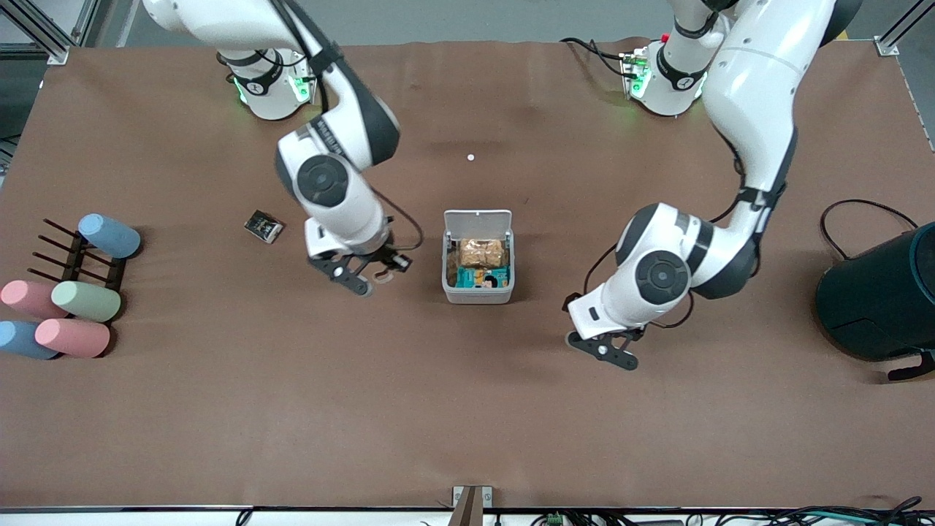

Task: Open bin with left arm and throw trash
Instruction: 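Drop the white strip into the bin while the left gripper reaches the tape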

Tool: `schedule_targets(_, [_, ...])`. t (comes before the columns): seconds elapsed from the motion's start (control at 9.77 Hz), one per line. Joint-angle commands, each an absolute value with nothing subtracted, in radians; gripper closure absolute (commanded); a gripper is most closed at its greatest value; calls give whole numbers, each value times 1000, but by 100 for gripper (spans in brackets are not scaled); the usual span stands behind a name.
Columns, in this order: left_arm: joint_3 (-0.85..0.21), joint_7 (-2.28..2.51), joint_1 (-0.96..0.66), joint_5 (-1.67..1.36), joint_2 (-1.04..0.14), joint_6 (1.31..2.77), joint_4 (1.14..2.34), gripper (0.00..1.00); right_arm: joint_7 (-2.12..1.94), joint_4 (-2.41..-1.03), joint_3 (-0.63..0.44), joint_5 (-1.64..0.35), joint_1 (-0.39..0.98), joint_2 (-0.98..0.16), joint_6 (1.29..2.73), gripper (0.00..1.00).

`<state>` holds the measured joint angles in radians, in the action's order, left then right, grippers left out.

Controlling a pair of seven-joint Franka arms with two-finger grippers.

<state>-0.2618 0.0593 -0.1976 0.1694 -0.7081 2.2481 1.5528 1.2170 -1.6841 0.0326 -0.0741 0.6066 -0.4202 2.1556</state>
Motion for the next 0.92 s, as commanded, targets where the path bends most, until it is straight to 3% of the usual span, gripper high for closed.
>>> schedule_targets(0.0, [-265, 67, -172, 216, -709, 2415, 1685, 0, 1380, -1588, 28, -78, 662, -483, 2171, 98])
schedule_targets(0.31, [-259, 68, -158, 218, -729, 2517, 1735, 1, 1543, -1578, 25, -60, 750, -532, 2274, 97])
schedule_targets(0.41, [-258, 66, -156, 218, -729, 2535, 1743, 7, 1548, -1578, 25, -60, 755, -546, 2286, 95])
schedule_targets(0.51, [-246, 64, -158, 218, -729, 2536, 1741, 23, 1549, -1580, 25, -63, 762, -548, 2286, 83])
schedule_targets(0.61, [-242, 64, -156, 227, -729, 2537, 1737, 30, 1549, -1582, 25, -60, 765, -555, 2281, 33])
schedule_targets(0.72, [-244, 64, -155, 262, -726, 2539, 1732, 33, 1549, -1580, 25, -60, 762, -557, 2276, 32])
schedule_targets(0.82, [-242, 66, -155, 287, -726, 2539, 1729, 46, 1549, -1578, 22, -61, 752, -557, 2276, 21])
